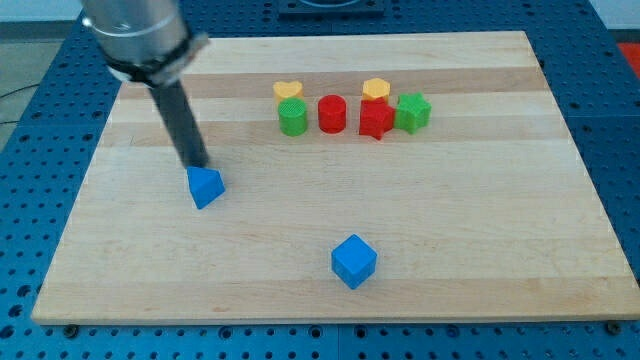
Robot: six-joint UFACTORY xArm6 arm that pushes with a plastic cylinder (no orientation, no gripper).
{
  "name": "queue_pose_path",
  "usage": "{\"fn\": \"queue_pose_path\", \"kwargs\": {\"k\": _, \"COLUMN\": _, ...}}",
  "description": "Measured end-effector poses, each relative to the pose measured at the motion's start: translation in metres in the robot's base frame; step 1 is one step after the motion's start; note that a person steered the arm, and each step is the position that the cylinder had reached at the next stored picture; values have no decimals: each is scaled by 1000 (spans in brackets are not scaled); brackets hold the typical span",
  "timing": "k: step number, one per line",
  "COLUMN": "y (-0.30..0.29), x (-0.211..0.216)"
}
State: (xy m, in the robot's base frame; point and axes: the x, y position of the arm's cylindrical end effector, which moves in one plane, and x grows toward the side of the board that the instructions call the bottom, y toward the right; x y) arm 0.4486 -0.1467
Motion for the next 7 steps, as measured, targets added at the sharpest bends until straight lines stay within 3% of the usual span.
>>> {"fn": "queue_pose_path", "kwargs": {"k": 1, "y": 5, "x": 29}}
{"fn": "queue_pose_path", "kwargs": {"k": 2, "y": -54, "x": 18}}
{"fn": "queue_pose_path", "kwargs": {"k": 3, "y": -92, "x": 44}}
{"fn": "queue_pose_path", "kwargs": {"k": 5, "y": 13, "x": 48}}
{"fn": "queue_pose_path", "kwargs": {"k": 6, "y": 55, "x": 77}}
{"fn": "queue_pose_path", "kwargs": {"k": 7, "y": 83, "x": 79}}
